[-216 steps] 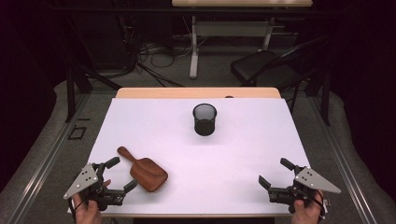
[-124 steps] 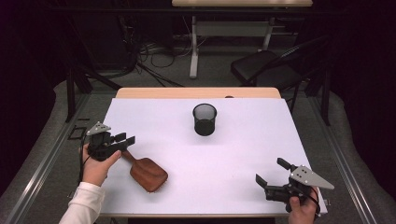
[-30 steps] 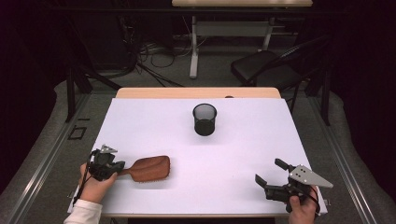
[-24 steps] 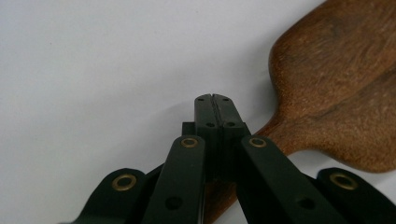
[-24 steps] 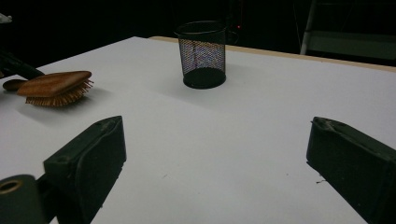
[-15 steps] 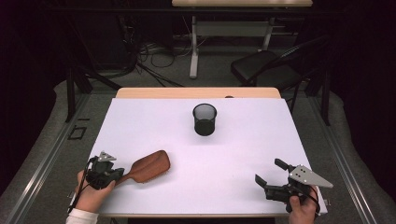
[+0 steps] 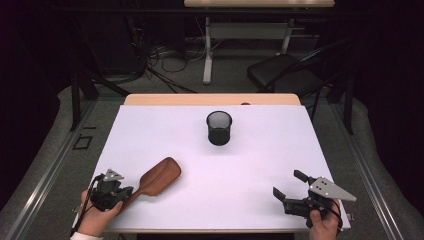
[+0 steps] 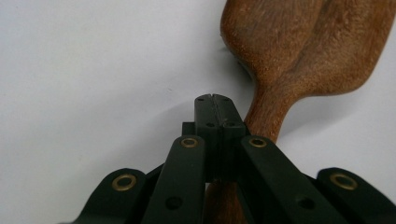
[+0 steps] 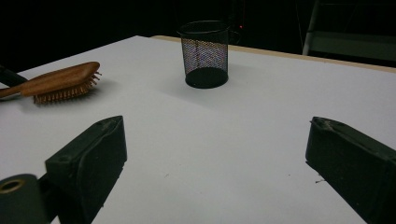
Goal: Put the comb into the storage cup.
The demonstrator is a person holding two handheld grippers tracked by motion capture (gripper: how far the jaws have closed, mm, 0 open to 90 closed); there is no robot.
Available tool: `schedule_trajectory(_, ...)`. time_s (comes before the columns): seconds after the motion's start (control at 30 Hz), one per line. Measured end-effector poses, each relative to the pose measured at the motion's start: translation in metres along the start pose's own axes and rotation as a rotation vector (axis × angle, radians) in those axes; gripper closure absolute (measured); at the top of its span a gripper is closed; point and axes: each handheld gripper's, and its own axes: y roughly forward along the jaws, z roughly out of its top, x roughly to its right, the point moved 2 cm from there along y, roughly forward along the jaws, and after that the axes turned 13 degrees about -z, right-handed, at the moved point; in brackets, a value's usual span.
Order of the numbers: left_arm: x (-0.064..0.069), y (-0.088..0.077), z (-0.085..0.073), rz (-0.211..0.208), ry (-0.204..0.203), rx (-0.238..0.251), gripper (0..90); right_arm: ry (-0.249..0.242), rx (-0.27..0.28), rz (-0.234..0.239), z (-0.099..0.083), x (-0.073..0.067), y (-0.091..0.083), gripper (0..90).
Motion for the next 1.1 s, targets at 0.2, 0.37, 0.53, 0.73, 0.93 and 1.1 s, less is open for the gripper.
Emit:
schedule_trajectory(0.2, 0.0041, -0.0003, -0.0033, -0.008, 0.008, -0.009, 90.0, -0.003, -0.001, 0.001, -0.0001, -0.0001, 0.0001, 5.0)
schedule_trajectory(0.37, 0.0067, -0.0012, -0.0050, -0.009, 0.012, -0.012, 90.0, -0.002, -0.001, 0.001, 0.0000, -0.0002, 0.0001, 5.0)
schedule_trajectory(0.53, 0.0092, -0.0013, -0.0062, -0.016, 0.019, -0.016, 90.0, -0.003, -0.001, 0.002, 0.0000, -0.0002, 0.0000, 5.0)
schedule_trajectory(0.73, 0.0100, -0.0017, -0.0069, -0.015, 0.016, -0.013, 90.0, -0.004, -0.001, 0.002, -0.0001, -0.0002, 0.0000, 5.0)
schedule_trajectory(0.93, 0.0077, -0.0017, -0.0076, -0.010, 0.014, -0.009, 90.0, -0.005, -0.001, 0.002, -0.0001, 0.0000, 0.0001, 5.0)
schedule_trajectory(1.1, 0.0073, -0.0020, -0.0074, -0.010, 0.017, -0.010, 89.9, -0.004, -0.001, 0.002, -0.0001, -0.0003, 0.0000, 5.0)
